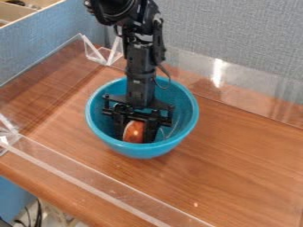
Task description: Remove the mushroom from inside the blue bowl and put it on the table
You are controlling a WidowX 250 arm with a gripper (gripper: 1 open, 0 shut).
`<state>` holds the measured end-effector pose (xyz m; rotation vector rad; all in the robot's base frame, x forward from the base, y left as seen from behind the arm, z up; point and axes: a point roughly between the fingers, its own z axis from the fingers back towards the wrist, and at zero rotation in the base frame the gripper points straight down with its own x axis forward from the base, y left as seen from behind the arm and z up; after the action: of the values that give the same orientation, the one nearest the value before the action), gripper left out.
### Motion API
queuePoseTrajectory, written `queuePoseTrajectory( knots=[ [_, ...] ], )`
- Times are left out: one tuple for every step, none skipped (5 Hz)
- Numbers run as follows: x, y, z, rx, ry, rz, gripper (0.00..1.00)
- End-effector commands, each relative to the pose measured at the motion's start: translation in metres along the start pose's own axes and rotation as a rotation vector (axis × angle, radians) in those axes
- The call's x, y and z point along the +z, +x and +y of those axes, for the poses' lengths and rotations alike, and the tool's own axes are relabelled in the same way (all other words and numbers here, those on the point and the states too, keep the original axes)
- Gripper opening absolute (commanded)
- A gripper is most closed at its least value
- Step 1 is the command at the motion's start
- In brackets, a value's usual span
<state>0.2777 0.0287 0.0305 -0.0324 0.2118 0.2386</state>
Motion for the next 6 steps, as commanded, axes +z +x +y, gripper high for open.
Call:
queuePoseTrajectory(
  knots=[
    [0.013,0.009,0.004,0.002,-0.011,-0.055,0.0],
    [0.013,0.01,0.004,-0.009,-0.013,-0.059,0.0],
    [0.007,0.013,0.006,0.019,-0.022,-0.063,0.0],
    [0.002,0.016,0.008,0.047,-0.032,-0.068,0.0],
    [-0.001,0.021,0.002,0.087,-0.043,-0.073,0.0],
    [-0.003,0.025,-0.003,0.127,-0.053,-0.078,0.0]
  ],
)
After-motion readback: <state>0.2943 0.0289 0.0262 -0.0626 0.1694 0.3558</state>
